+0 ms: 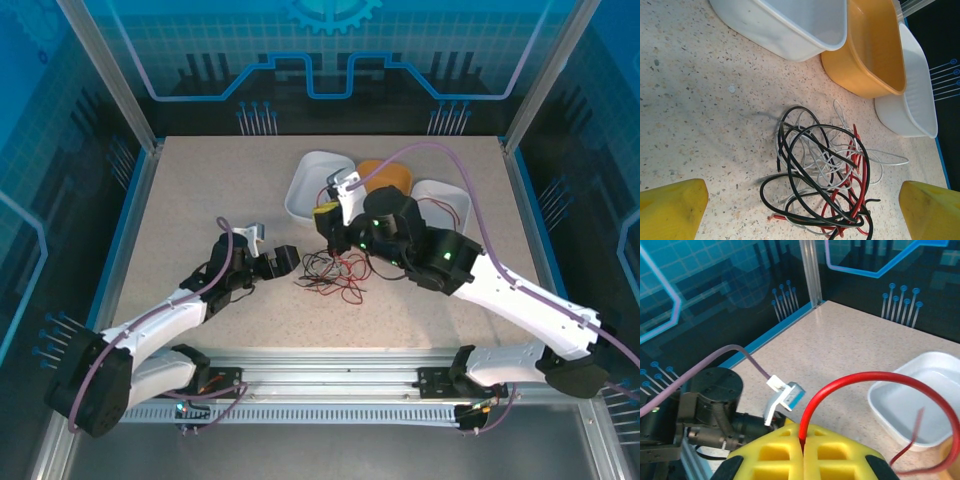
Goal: Untangle the cables
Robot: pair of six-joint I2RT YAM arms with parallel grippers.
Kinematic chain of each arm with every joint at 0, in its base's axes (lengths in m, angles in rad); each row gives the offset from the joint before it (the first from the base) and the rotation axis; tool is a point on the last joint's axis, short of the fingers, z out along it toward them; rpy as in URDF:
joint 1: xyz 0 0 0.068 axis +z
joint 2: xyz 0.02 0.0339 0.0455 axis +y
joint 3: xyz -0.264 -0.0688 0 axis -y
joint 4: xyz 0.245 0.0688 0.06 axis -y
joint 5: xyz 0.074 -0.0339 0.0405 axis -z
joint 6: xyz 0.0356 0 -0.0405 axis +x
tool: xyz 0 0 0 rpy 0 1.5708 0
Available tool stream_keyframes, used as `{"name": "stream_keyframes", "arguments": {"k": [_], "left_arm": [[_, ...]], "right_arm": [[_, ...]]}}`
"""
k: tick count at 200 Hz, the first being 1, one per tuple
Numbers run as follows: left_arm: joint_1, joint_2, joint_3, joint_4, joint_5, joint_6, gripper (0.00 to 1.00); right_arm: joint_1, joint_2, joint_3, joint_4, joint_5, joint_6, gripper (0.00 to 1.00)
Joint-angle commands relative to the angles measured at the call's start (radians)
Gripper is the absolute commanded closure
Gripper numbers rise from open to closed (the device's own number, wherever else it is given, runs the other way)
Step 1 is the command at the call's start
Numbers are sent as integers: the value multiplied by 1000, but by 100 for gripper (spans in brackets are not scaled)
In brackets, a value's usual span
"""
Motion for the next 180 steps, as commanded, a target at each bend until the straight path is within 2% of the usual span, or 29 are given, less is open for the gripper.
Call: {"name": "stream_keyframes", "arguments": {"k": [1,39,69,153,180], "left_arm": [[-4,17,4,37,24,3,1],[-6,33,6,55,30,-5,1],[-6,44,7,57,28,-10,1],[-7,47,15,55,33,-27,1],[-9,51,18,57,32,-34,1]], "right_arm": [[-40,-33,45,-75,60,-7,100],[-150,-21,67,-225,118,35,100],[-273,-3,71,-298,125,24,100],[-602,72,49,-285,109,-113,100],[-689,103,16,-251,57,-138,100]]}}
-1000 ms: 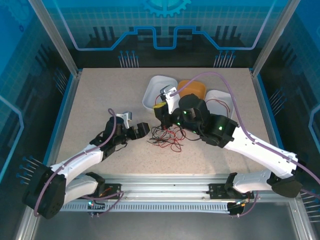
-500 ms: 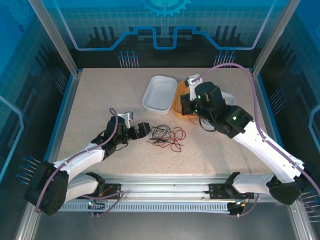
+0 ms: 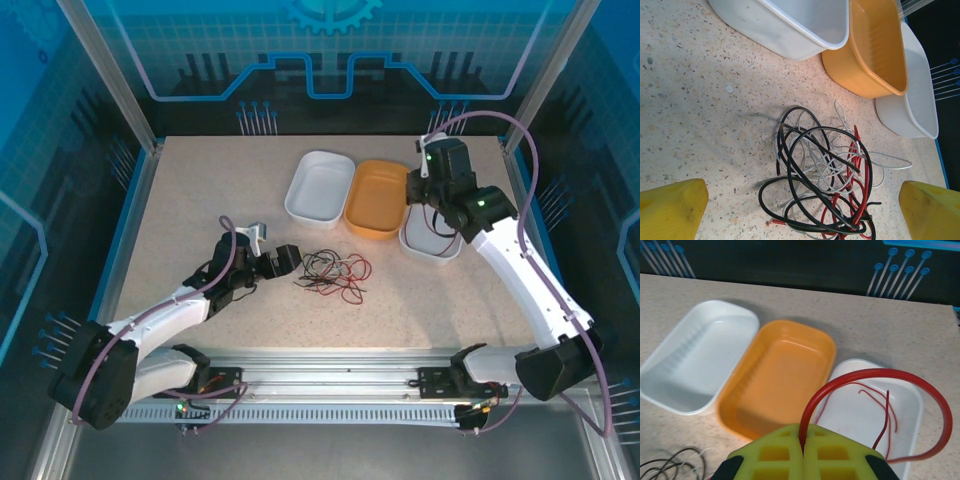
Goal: Untangle the cables
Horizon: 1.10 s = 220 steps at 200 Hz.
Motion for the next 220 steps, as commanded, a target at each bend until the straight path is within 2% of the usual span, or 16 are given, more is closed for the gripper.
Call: {"name": "stream_keyframes", "arguments": {"k": [1,39,101,160,220], "left_arm": [[-7,10,18,17,24,-26,1],[-9,10,27,17,25,-31,1],[-11,5,29,12,29,-33,1],[-15,-13,14,8,26,-36,1],[-14,-47,19,-29,27,-36,1]], "right_arm": [[-66,23,-26,28,-38,-46,100],[-136,55,-77,95,-99,-80,100],[-173,151,-162,204,-104,-125,100],[-179,313,-187,209,-63,-115,100],[-219,465,-165,198,-100,-90,100]]}}
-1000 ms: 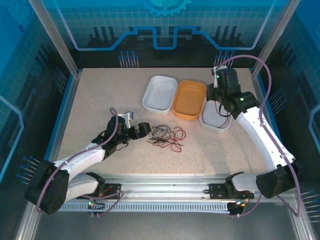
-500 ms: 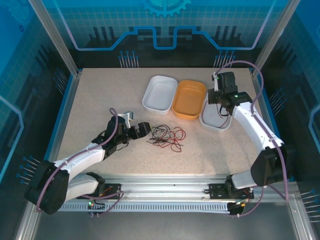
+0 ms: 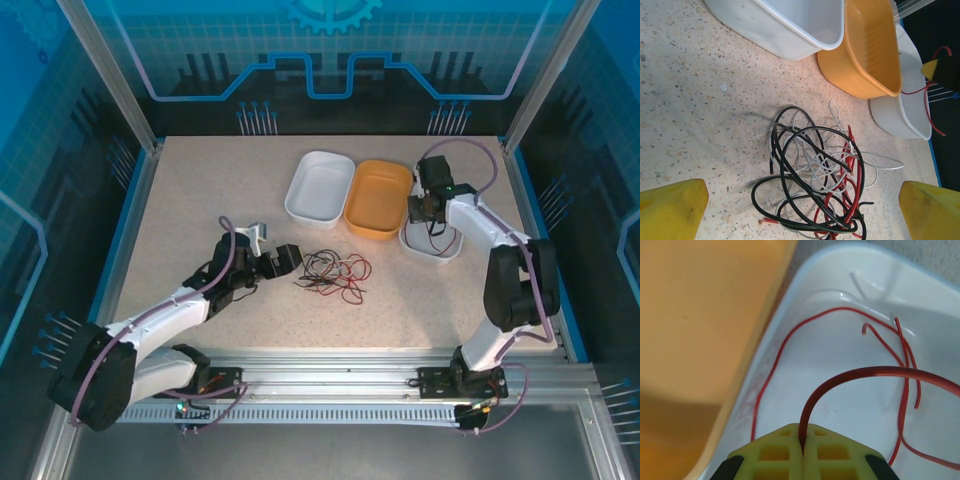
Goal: Untangle the cables
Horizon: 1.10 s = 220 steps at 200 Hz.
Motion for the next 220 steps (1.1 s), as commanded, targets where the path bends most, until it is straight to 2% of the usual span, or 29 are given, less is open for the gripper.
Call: {"name": "stream_keyframes", "arguments": {"k": [1,34,78,128,185,220], "left_arm": [[-5,-33,19,-28,27,-11,1],[-6,-54,59,-100,22,-5,1],[-8,-42,207,-320,-2,21,1],[-8,-20,244,-315,38,30,1],[-7,7,251,-310,42,26,1],[-8,-8,236,-326,47,28,1]], "right_arm": [[-25,65,23,-1,-15,15,100],[-38,150,54,6,-45,20,99],[-40,207,108,-51,-109,68,93],[-39,156,77,-55,-154,97,73],[-14,119,39,-61,-156,106,64],[21,64,32,-84,-104,100,61]]}}
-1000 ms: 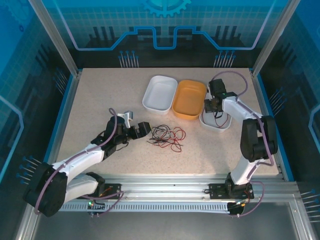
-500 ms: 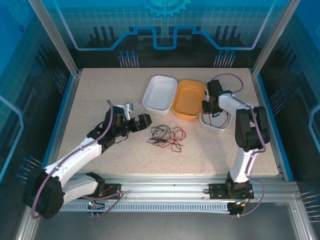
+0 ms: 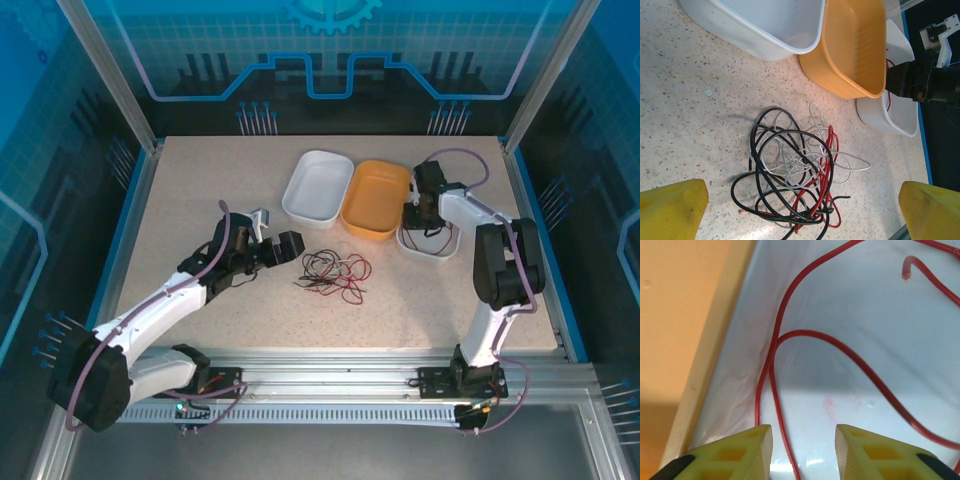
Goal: Untangle the cables
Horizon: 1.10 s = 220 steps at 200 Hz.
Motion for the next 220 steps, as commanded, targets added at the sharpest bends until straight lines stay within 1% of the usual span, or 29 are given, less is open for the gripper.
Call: {"name": "stream_keyframes", "arguments": {"k": [1,41,74,102,119,140,158,185,198,220], "left_arm": [[-6,-11,18,-33,28,20,1],[-5,-16,6,-38,37,28,1],[-7,-28,-1,-13,51,24,1],[-6,-13,-4,5,67,30,1],[-11,6,-18,40,82,23,1],[-18,47,-41,104,105,-1,1],[-30,96,-42,149,129,-20,2],[-54,176,-29,200,162,-40,9],[-61,211,-17,206,175,-44,12],[-72,273,4,194,175,-34,17]], "right_arm": [[33,-70,-10,-36,22,6,61],[38,-182,-5,-90,85,17,56],[48,-302,-19,-122,89,35,56],[96,-427,-67,-118,67,75,58],[159,-493,-103,-105,64,110,59],[276,-544,-142,-77,70,153,60],[389,-552,-166,-50,83,173,62],[525,-533,-202,-8,109,219,63],[572,-519,-220,3,126,250,63],[613,-504,-238,-1,137,311,65]]}}
